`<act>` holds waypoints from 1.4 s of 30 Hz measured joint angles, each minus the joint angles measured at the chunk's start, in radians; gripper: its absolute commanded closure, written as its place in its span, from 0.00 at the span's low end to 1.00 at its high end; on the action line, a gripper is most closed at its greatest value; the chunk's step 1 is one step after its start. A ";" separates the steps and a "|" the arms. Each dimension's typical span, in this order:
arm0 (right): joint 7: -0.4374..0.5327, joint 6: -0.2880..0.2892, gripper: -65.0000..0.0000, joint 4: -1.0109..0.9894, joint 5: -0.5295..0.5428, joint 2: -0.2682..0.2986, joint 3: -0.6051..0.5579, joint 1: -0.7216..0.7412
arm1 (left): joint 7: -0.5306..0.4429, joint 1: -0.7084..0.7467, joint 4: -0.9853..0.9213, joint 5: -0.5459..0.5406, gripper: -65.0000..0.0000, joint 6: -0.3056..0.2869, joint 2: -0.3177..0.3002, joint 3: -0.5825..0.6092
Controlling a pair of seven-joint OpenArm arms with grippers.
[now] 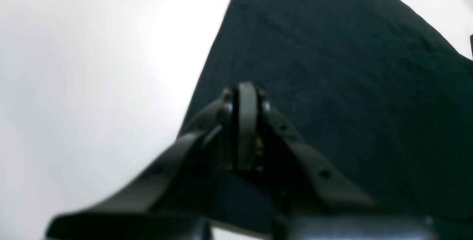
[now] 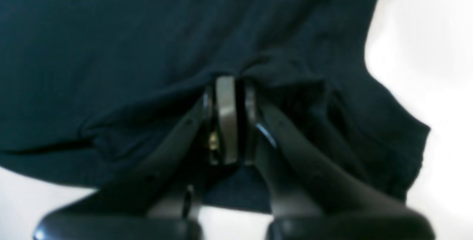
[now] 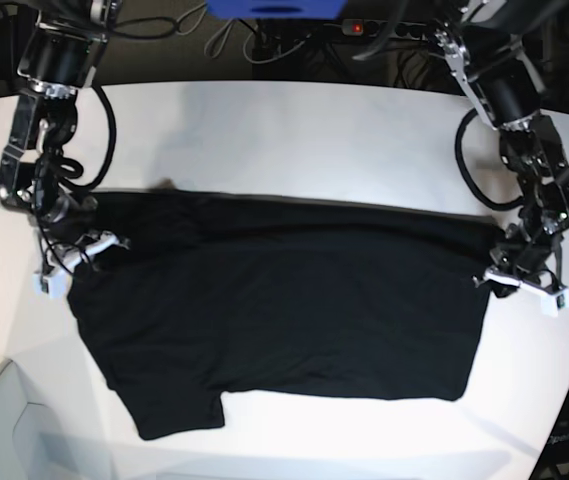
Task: Layout the t-shirt on the table in an organized manner, then fold the t-shirt properly
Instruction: 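Grasp the shirt edge corners with both grippers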
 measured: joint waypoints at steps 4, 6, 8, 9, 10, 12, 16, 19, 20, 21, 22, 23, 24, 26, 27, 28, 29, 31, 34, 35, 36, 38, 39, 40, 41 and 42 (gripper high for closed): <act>0.017 0.000 1.00 -0.015 0.006 0.010 -0.004 0.001 | -0.002 -0.007 0.000 -0.006 0.99 0.000 -0.002 0.002; 0.017 0.000 1.00 -0.015 0.006 0.015 -0.002 -0.001 | -0.001 -0.004 0.000 -0.002 0.94 0.000 -0.002 0.002; 0.013 0.000 1.00 -0.015 0.006 0.017 -0.002 -0.001 | -0.002 -0.005 0.000 0.000 0.81 0.000 -0.002 0.002; 0.012 0.000 0.97 -0.015 0.006 0.018 -0.002 -0.001 | -0.002 -0.007 -0.001 0.000 0.72 0.000 -0.002 0.002; 0.012 0.000 0.92 -0.015 0.006 0.018 -0.002 -0.001 | -0.002 -0.007 -0.003 -0.001 0.63 0.000 -0.002 0.002; 0.011 0.000 0.83 -0.014 0.006 0.018 -0.002 -0.002 | -0.002 -0.007 -0.004 -0.002 0.51 0.000 -0.002 0.002; -0.031 0.000 0.63 -0.012 0.005 0.023 0.001 -0.008 | -0.002 -0.006 -0.002 -0.003 0.45 -0.001 -0.002 0.000; -0.030 -0.001 0.52 -0.012 0.006 0.022 0.003 -0.021 | -0.002 -0.004 0.004 -0.015 0.45 -0.009 0.002 -0.043; -0.029 -0.001 0.49 -0.012 0.007 0.026 0.007 -0.027 | -0.002 0.002 0.005 -0.016 0.45 -0.009 0.002 -0.069; -0.029 0.000 0.47 -0.011 0.010 0.030 0.018 -0.032 | -0.004 0.012 0.005 -0.013 0.45 -0.008 -0.001 -0.090; -0.029 -0.001 0.45 -0.003 0.008 0.032 0.039 -0.038 | -0.005 0.023 0.005 -0.012 0.45 -0.008 -0.003 -0.108; -0.029 -0.001 0.44 0.010 0.009 0.033 0.068 -0.045 | -0.005 0.037 0.005 -0.007 0.45 -0.007 -0.006 -0.121; -0.026 -0.001 0.43 0.023 0.010 0.037 0.099 -0.053 | -0.005 0.049 0.004 -0.005 0.45 -0.005 -0.008 -0.124; -0.022 -0.005 0.42 0.051 -0.001 0.041 0.148 -0.073 | -0.001 0.064 -0.008 0.002 0.44 -0.004 -0.007 -0.127; -0.023 -0.005 0.42 0.066 0.000 0.042 0.159 -0.085 | -0.001 0.069 -0.010 0.000 0.44 -0.004 -0.004 -0.126; -0.023 -0.005 0.42 0.072 0.000 0.042 0.165 -0.090 | -0.002 0.069 -0.010 -0.004 0.44 -0.005 0.000 -0.123; -0.025 -0.005 0.41 0.073 0.002 0.043 0.164 -0.093 | -0.002 0.071 -0.010 -0.010 0.44 -0.005 0.001 -0.115; -0.022 -0.004 0.41 0.074 0.006 0.045 0.157 -0.101 | -0.002 0.071 -0.010 -0.008 0.44 -0.008 0.003 -0.116; -0.023 -0.004 0.41 0.074 0.006 0.043 0.153 -0.117 | -0.013 0.057 -0.058 -0.008 0.44 -0.008 0.002 -0.116; -0.026 -0.005 0.41 0.073 0.005 0.042 0.154 -0.119 | -0.011 0.049 -0.085 -0.004 0.45 -0.007 0.000 -0.110; -0.026 -0.004 0.41 0.073 0.002 0.042 0.153 -0.120 | -0.010 0.040 -0.114 0.002 0.45 -0.006 -0.003 -0.092; -0.024 -0.004 0.41 0.073 0.003 0.042 0.153 -0.119 | -0.022 0.026 -0.159 -0.007 0.45 -0.007 -0.005 -0.054; -0.023 -0.004 0.41 0.073 0.003 0.042 0.153 -0.119 | -0.023 0.020 -0.175 -0.011 0.45 -0.010 -0.007 -0.041; -0.021 -0.004 0.41 0.073 0.003 0.042 0.154 -0.119 | -0.025 0.015 -0.187 -0.014 0.46 -0.012 -0.014 -0.025; -0.023 -0.005 0.41 0.073 0.002 0.042 0.155 -0.120 | -0.026 0.015 -0.190 -0.015 0.48 -0.012 -0.021 -0.009; -0.022 -0.004 0.41 0.073 0.003 0.043 0.158 -0.126 | -0.024 0.016 -0.191 -0.019 0.52 -0.012 -0.027 0.000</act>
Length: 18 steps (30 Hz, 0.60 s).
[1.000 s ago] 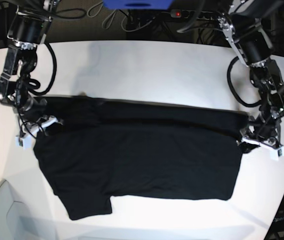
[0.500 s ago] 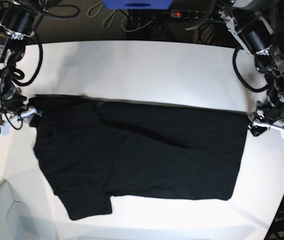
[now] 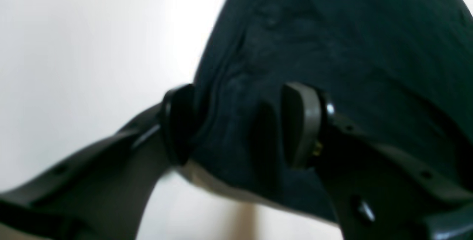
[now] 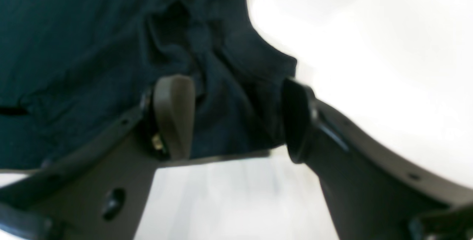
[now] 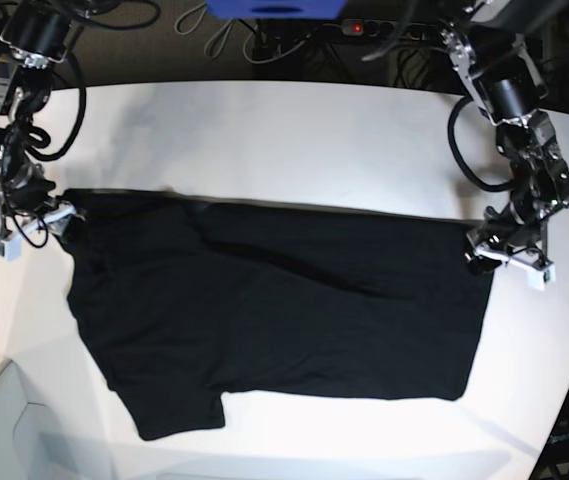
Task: Layout the t-shirt on the table in an organized manner, then fold the t-shirt properly
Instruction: 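Grasp the shirt edge corners with both grippers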
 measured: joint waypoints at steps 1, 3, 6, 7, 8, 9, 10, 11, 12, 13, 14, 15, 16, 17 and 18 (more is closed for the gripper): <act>0.004 0.000 0.41 0.000 0.000 0.002 0.000 -0.004 | 0.000 0.000 0.000 0.002 0.56 0.000 0.000 0.000; 0.003 0.000 0.41 0.000 0.000 0.002 0.000 -0.020 | -0.001 0.004 -0.001 0.002 0.68 0.000 -0.001 0.000; 0.061 0.000 0.41 -0.037 0.008 0.002 -0.004 -0.039 | 0.006 0.006 -0.002 0.001 0.82 0.000 0.000 0.000; 0.065 0.000 0.42 -0.056 0.001 0.002 -0.004 -0.041 | 0.006 0.006 -0.002 0.001 0.85 0.000 0.000 0.000; 0.073 0.000 0.42 -0.074 0.000 0.001 -0.004 -0.045 | 0.006 0.007 -0.003 0.001 0.89 0.000 0.000 0.000; 0.074 0.000 0.42 -0.087 0.001 0.000 -0.004 -0.050 | 0.007 0.007 -0.003 0.001 0.93 0.000 0.000 0.000; 0.092 0.000 0.42 -0.099 0.009 -0.002 -0.004 -0.052 | 0.007 0.007 -0.003 0.001 0.97 0.000 0.000 0.001; 0.097 0.000 0.42 -0.112 0.013 -0.001 -0.004 -0.051 | 0.006 0.007 -0.003 0.001 1.00 0.000 0.000 0.001; 0.107 0.001 0.42 -0.121 0.016 -0.001 -0.004 -0.049 | 0.007 0.007 -0.003 0.000 1.00 0.000 0.000 0.001; 0.113 0.002 0.43 -0.127 0.016 -0.001 -0.004 -0.046 | 0.006 0.008 -0.003 0.000 1.00 0.000 0.000 0.001; 0.114 0.004 0.46 -0.132 0.016 -0.001 -0.004 -0.042 | 0.006 0.007 -0.003 0.000 1.00 0.000 0.000 0.001; 0.114 0.004 0.52 -0.134 0.016 -0.001 -0.004 -0.040 | 0.006 0.007 -0.003 0.000 1.00 0.000 0.000 0.001; 0.113 0.004 0.60 -0.134 0.015 -0.001 -0.004 -0.040 | 0.007 0.009 -0.002 0.000 1.00 0.000 0.000 0.001; 0.108 0.004 0.70 -0.133 0.016 -0.001 -0.004 -0.041 | 0.009 0.014 0.006 -0.003 1.00 0.000 0.000 0.001; 0.102 0.004 0.79 -0.132 0.015 0.000 -0.004 -0.042 | 0.011 0.024 0.019 -0.002 1.00 -0.001 0.001 0.002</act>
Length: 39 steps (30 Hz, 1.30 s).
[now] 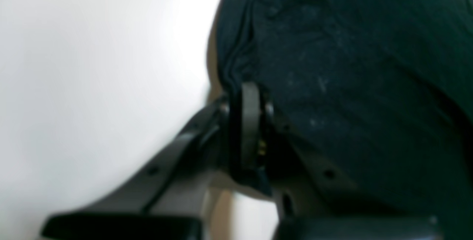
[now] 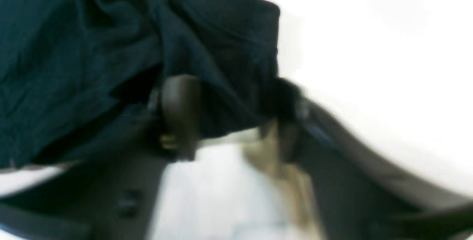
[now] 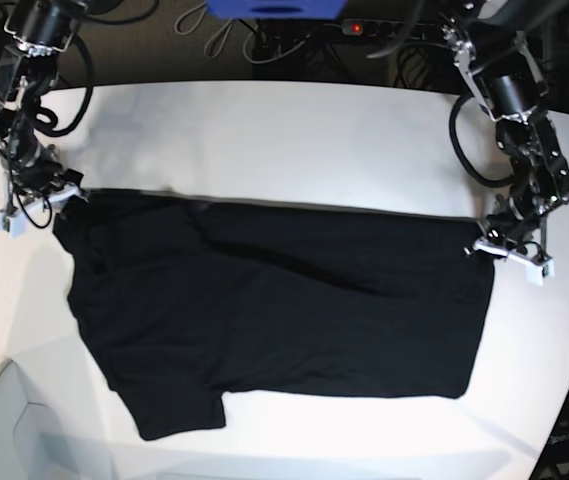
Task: Layout the t-shirt on the table in an organized manner, then fold the t-shirt properly
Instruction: 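Grasp the shirt edge corners with both grippers, then pull the held shirt edge away from the body with both grippers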
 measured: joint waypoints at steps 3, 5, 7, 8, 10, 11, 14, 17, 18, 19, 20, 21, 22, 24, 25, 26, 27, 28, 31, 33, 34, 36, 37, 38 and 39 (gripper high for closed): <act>-0.055 0.000 1.00 0.050 -0.003 0.000 -0.002 -0.031 | 0.020 0.060 0.098 0.004 1.00 0.001 0.003 0.002; -0.092 0.001 1.00 0.122 -0.009 -0.003 0.000 -0.071 | 0.026 0.112 0.191 0.007 1.00 -0.003 0.004 0.000; -0.106 0.000 1.00 0.218 -0.013 -0.002 0.004 -0.109 | 0.027 0.166 0.284 0.000 1.00 -0.005 0.002 0.000; -0.106 0.000 1.00 0.275 -0.014 -0.001 0.004 -0.127 | 0.028 0.190 0.331 0.001 1.00 -0.006 0.003 0.000; -0.098 0.003 1.00 0.378 -0.003 0.000 0.003 -0.137 | 0.032 0.219 0.398 0.003 1.00 -0.005 0.002 0.000; -0.096 0.003 1.00 0.422 -0.002 0.001 0.003 -0.138 | 0.031 0.225 0.423 0.002 1.00 -0.006 0.002 0.000; -0.099 0.003 1.00 0.490 0.002 0.017 -0.004 -0.122 | 0.032 0.194 0.442 0.000 1.00 -0.005 -0.002 0.000; -0.196 0.010 1.00 0.452 -0.001 0.051 -0.025 -0.015 | 0.076 0.092 0.401 -0.006 1.00 -0.002 -0.027 0.001; -0.237 0.010 1.00 0.425 0.003 0.061 -0.031 0.032 | 0.128 0.050 0.383 0.000 1.00 -0.002 -0.035 0.000; -0.281 0.010 1.00 0.406 0.009 0.068 -0.033 0.069 | 0.180 0.013 0.373 0.006 1.00 -0.001 -0.039 -0.001; -0.301 0.010 1.00 0.401 0.006 0.073 -0.032 0.090 | 0.219 -0.015 0.366 0.002 1.00 0.001 -0.043 0.000; -0.305 0.010 1.00 0.402 0.008 0.077 -0.030 0.092 | 0.244 -0.030 0.362 -0.012 1.00 -0.009 -0.051 0.000; -0.324 0.008 1.00 0.404 0.007 0.080 -0.030 0.086 | 0.270 -0.036 0.362 -0.012 1.00 -0.008 -0.060 0.000; -0.353 0.008 1.00 0.397 0.008 0.085 -0.032 0.070 | 0.281 -0.027 0.362 -0.003 1.00 -0.007 -0.070 -0.001; -0.354 0.008 1.00 0.394 0.007 0.085 -0.034 0.068 | 0.282 -0.020 0.360 0.002 1.00 -0.006 -0.069 -0.003; -0.353 0.008 1.00 0.394 0.007 0.085 -0.034 0.069 | 0.290 -0.018 0.360 0.002 1.00 -0.006 -0.068 -0.003; -0.348 0.008 1.00 0.395 0.008 0.087 -0.034 0.071 | 0.295 -0.016 0.360 0.002 1.00 -0.006 -0.065 -0.003; -0.341 0.009 1.00 0.396 0.008 0.091 -0.034 0.069 | 0.294 -0.016 0.362 -0.002 1.00 -0.006 -0.064 -0.002; -0.332 0.008 1.00 0.407 0.010 0.096 -0.031 0.016 | 0.275 0.002 0.367 -0.006 1.00 -0.008 -0.068 0.000; -0.343 0.009 1.00 0.407 0.004 0.091 -0.029 -0.024 | 0.280 0.044 0.375 -0.008 1.00 -0.011 -0.067 0.000; -0.341 0.010 1.00 0.408 0.004 0.089 -0.029 -0.039 | 0.285 0.064 0.375 0.000 1.00 -0.009 -0.066 -0.001; -0.333 0.010 1.00 0.413 0.012 0.088 -0.029 -0.066 | 0.289 0.098 0.375 -0.003 1.00 -0.010 -0.054 -0.033; -0.329 0.009 1.00 0.414 0.012 0.084 -0.029 -0.081 | 0.289 0.112 0.375 -0.007 1.00 -0.011 -0.050 -0.059; -0.320 0.009 1.00 0.415 0.011 0.077 -0.029 -0.100 | 0.288 0.125 0.372 -0.013 1.00 -0.012 -0.050 -0.080; -0.303 0.009 1.00 0.415 0.012 0.069 -0.029 -0.127 | 0.287 0.137 0.370 -0.014 1.00 -0.013 -0.047 -0.107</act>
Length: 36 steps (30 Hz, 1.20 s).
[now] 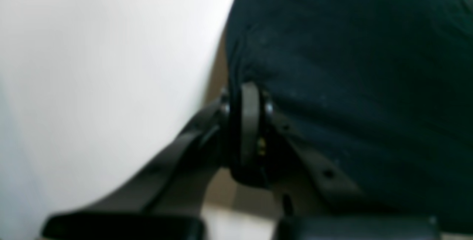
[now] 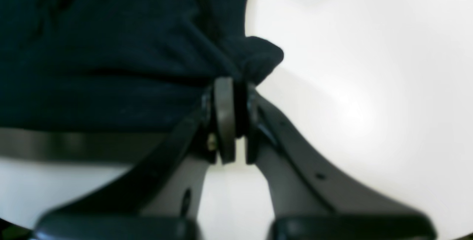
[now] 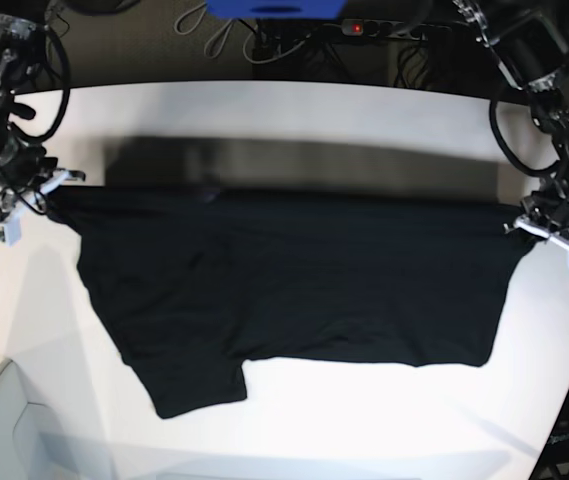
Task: Layout the t-shirt on the table in an organized manner, then fold the t-shirt properly
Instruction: 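Pull the held shirt edge away from the body with both grippers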
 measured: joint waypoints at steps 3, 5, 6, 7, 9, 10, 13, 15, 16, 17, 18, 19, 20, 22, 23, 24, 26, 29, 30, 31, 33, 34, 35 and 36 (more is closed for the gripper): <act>0.058 0.004 1.00 0.000 0.012 -0.010 -0.005 -0.087 | -0.003 0.064 0.005 0.004 1.00 0.000 0.015 -0.051; 0.082 0.003 1.00 0.015 -0.001 -0.013 -0.003 -0.136 | 0.007 0.113 0.005 0.001 1.00 -0.001 0.022 -0.065; 0.100 0.003 1.00 0.031 0.002 -0.017 -0.002 -0.160 | 0.010 0.132 0.005 0.010 1.00 -0.002 0.022 -0.068; 0.117 0.003 1.00 0.042 0.002 -0.026 -0.002 -0.186 | 0.008 0.151 0.005 0.014 1.00 -0.021 0.022 -0.069; 0.157 0.000 1.00 0.070 -0.011 -0.049 -0.002 -0.254 | -0.012 0.188 0.006 0.010 1.00 -0.082 0.020 -0.070; 0.175 -0.002 1.00 0.084 -0.006 -0.058 -0.001 -0.290 | -0.012 0.203 0.006 0.017 1.00 -0.112 0.021 -0.069; 0.238 -0.002 1.00 0.114 -0.020 -0.107 0.003 -0.380 | -0.045 0.248 0.012 0.006 1.00 -0.182 0.036 -0.072; 0.256 -0.002 1.00 0.113 -0.019 -0.123 -0.003 -0.417 | -0.053 0.265 0.015 0.003 1.00 -0.203 0.040 -0.074; 0.266 -0.002 1.00 0.113 -0.020 -0.124 -0.003 -0.426 | -0.053 0.265 0.015 0.003 1.00 -0.203 0.040 -0.074; 0.277 -0.002 1.00 0.113 -0.021 -0.126 -0.002 -0.429 | -0.056 0.271 0.016 0.002 1.00 -0.203 0.040 -0.074; 0.280 -0.002 1.00 0.113 -0.021 -0.130 -0.002 -0.429 | -0.058 0.277 0.017 -0.005 1.00 -0.204 0.040 -0.074; 0.280 -0.002 1.00 0.113 -0.020 -0.134 -0.002 -0.428 | -0.062 0.283 0.017 -0.011 1.00 -0.208 0.040 -0.074; 0.280 -0.002 1.00 0.113 -0.019 -0.138 -0.004 -0.427 | -0.062 0.287 0.017 -0.011 1.00 -0.216 0.040 -0.075; 0.280 -0.002 1.00 0.113 -0.020 -0.138 0.000 -0.426 | -0.063 0.294 0.021 -0.010 1.00 -0.240 0.039 -0.075; 0.280 -0.002 1.00 0.113 -0.021 -0.138 0.001 -0.424 | -0.068 0.299 0.021 -0.010 0.99 -0.257 0.039 -0.076; 0.277 -0.002 1.00 0.113 -0.020 -0.136 0.001 -0.423 | -0.070 0.305 0.021 -0.012 0.99 -0.272 0.037 -0.076; 0.276 -0.002 0.93 0.113 -0.020 -0.133 0.001 -0.419 | -0.072 0.312 0.021 -0.013 0.97 -0.294 0.037 -0.077; 0.276 -0.002 0.75 0.114 -0.021 -0.134 0.001 -0.418 | -0.069 0.311 0.021 -0.006 0.81 -0.301 0.037 -0.077; 0.276 -0.002 0.68 0.114 -0.021 -0.134 0.001 -0.418 | -0.065 0.311 0.021 -0.013 0.73 -0.307 0.037 -0.080; 0.276 -0.002 0.62 0.114 -0.021 -0.134 0.001 -0.419 | -0.060 0.311 0.021 -0.015 0.65 -0.315 0.039 -0.094; 0.275 -0.002 0.51 0.114 -0.021 -0.134 0.005 -0.422 | -0.050 0.308 0.021 -0.017 0.53 -0.315 0.047 -0.144; 0.275 -0.002 0.48 0.114 -0.018 -0.137 0.021 -0.421 | -0.040 0.308 0.026 0.000 0.50 -0.314 0.046 -0.164; 0.277 -0.002 0.45 0.114 -0.015 -0.140 0.042 -0.420 | -0.023 0.309 0.036 0.016 0.48 -0.310 0.045 -0.180; 0.276 -0.002 0.42 0.114 -0.017 -0.140 0.068 -0.420 | -0.010 0.311 0.043 0.025 0.46 -0.311 0.046 -0.190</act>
